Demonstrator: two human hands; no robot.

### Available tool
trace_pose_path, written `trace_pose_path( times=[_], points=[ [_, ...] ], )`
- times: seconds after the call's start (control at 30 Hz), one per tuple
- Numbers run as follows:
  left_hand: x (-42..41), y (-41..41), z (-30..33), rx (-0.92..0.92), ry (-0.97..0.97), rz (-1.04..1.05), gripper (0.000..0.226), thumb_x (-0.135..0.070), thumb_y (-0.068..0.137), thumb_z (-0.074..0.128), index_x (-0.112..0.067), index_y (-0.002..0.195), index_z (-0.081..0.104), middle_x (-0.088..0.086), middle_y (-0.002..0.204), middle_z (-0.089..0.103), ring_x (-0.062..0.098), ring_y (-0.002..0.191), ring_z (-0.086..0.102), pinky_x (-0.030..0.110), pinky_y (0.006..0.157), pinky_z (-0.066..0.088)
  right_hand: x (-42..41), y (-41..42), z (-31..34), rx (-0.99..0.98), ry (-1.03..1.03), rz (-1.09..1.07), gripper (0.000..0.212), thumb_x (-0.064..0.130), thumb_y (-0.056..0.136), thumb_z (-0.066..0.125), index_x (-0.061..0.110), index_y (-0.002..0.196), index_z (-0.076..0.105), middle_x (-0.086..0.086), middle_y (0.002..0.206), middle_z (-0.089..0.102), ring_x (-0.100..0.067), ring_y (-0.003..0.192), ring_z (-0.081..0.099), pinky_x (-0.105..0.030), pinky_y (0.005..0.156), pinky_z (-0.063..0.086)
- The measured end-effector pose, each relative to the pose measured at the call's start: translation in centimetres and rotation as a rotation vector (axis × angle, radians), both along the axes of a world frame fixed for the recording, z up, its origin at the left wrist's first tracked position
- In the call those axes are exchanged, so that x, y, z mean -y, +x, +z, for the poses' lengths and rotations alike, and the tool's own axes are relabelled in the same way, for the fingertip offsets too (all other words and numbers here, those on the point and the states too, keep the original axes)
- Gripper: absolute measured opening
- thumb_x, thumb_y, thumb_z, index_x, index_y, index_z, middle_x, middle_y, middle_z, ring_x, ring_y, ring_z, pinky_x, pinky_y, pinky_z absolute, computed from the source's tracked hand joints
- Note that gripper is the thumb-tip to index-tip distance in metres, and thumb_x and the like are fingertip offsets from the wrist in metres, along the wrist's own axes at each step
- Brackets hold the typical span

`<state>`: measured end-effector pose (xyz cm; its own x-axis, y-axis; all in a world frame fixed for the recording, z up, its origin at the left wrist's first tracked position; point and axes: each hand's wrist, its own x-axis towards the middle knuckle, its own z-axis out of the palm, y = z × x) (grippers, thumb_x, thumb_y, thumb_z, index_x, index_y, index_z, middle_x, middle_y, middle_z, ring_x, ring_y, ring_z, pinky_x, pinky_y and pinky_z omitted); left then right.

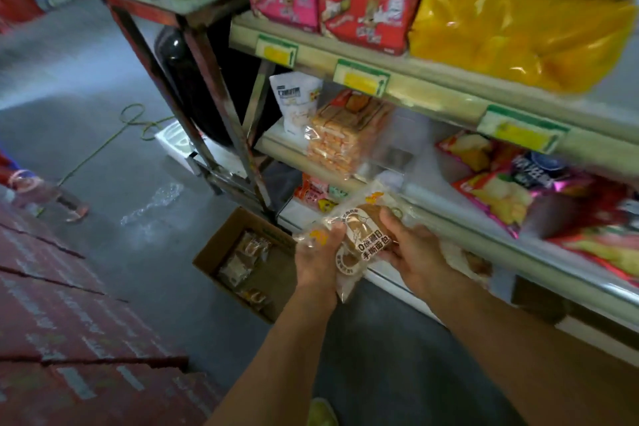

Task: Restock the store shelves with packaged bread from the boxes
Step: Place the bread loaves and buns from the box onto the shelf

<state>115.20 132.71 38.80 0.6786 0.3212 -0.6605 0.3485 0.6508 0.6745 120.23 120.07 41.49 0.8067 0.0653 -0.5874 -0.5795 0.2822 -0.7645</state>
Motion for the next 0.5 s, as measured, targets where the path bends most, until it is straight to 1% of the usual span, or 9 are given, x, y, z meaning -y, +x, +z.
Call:
trace_pose_path(
  times=[0.07,0.13,0.2,0.27,0.3,0.33,0.43,0.47,0.5],
  points=[
    [3.1,-1.1,1.6,-0.001,0.019,0.003,0.077,-0.041,0.061,0.091,-0.017,0.125,0.056,0.018,0.108,0.073,0.038,0.093,0.073,0.062,0.09,0.053,3.5,-1.7,2.0,0.013,-0.014,-0.037,0.023,0.029,0.09,0.067,0.007,0.098,0.066,-0.012,0.091,0.073,-0.021,0.077,0.073,-0.027,0.052,0.056],
    [6.6,-2.7,3.4,0.018,0.086,-0.009,0.089,-0.052,0.05,0.09,-0.015,0.124,0.057,0.014,0.109,0.073,0.033,0.094,0.073,0.056,0.091,0.054,7.3,-3.6,3.6,0.026,-0.029,-0.066,0.027,0.032,0.094,0.061,0.005,0.088,0.062,-0.015,0.086,0.069,-0.026,0.076,0.07,-0.025,0.048,0.054],
    [10.1,-4.9,6.1,0.05,0.129,-0.029,0.068,-0.042,0.069,0.087,-0.011,0.123,0.06,0.014,0.109,0.073,0.031,0.094,0.073,0.052,0.088,0.057,11.0,-5.6,5.4,0.05,-0.035,-0.102,0.028,0.031,0.095,0.061,0.003,0.09,0.063,-0.017,0.083,0.066,-0.026,0.074,0.07,-0.03,0.054,0.058],
    [13.4,-6.8,8.1,0.068,0.101,-0.066,0.04,-0.025,0.086,0.076,-0.008,0.119,0.061,0.016,0.108,0.073,0.032,0.093,0.072,0.046,0.075,0.062,14.6,-7.8,7.2,0.088,-0.033,-0.12,0.03,0.031,0.095,0.06,0.002,0.102,0.064,-0.016,0.085,0.068,-0.026,0.076,0.071,-0.039,0.068,0.06],
    [14.9,-7.8,9.2,0.079,0.09,-0.078,0.035,-0.024,0.088,0.074,-0.008,0.117,0.061,0.017,0.107,0.072,0.032,0.092,0.072,0.045,0.069,0.062,16.4,-9.0,8.1,0.099,-0.036,-0.126,0.03,0.031,0.095,0.06,0.003,0.104,0.065,-0.014,0.084,0.069,-0.025,0.076,0.071,-0.04,0.071,0.06],
    [16.3,-8.7,10.2,0.103,0.09,-0.099,0.038,-0.028,0.086,0.076,-0.01,0.116,0.061,0.017,0.109,0.072,0.033,0.093,0.072,0.048,0.071,0.062,18.2,-10.1,9.1,0.103,-0.035,-0.129,0.028,0.031,0.096,0.059,0.005,0.103,0.065,-0.013,0.083,0.07,-0.024,0.074,0.072,-0.039,0.069,0.06],
    [20.7,-11.0,12.7,0.158,0.195,-0.213,0.08,-0.061,0.058,0.08,-0.021,0.124,0.059,0.01,0.113,0.073,0.031,0.101,0.071,0.056,0.092,0.055,23.5,-13.3,12.5,0.09,0.001,-0.149,0.02,0.028,0.097,0.058,0.009,0.097,0.063,-0.016,0.094,0.071,-0.024,0.078,0.071,-0.034,0.058,0.058],
    [22.1,-11.7,13.5,0.168,0.205,-0.241,0.081,-0.063,0.058,0.078,-0.021,0.125,0.059,0.009,0.112,0.073,0.03,0.101,0.071,0.056,0.093,0.054,25.3,-14.2,13.5,0.091,0.019,-0.154,0.019,0.026,0.096,0.058,0.008,0.099,0.062,-0.019,0.1,0.07,-0.026,0.082,0.07,-0.034,0.056,0.057],
    [23.5,-12.6,14.8,0.187,0.211,-0.248,0.071,-0.057,0.067,0.078,-0.019,0.124,0.059,0.01,0.11,0.073,0.031,0.099,0.071,0.055,0.091,0.055,27.0,-15.1,14.5,0.101,0.033,-0.153,0.019,0.025,0.095,0.059,0.008,0.103,0.062,-0.021,0.105,0.069,-0.029,0.087,0.07,-0.034,0.056,0.057]
  ],
)
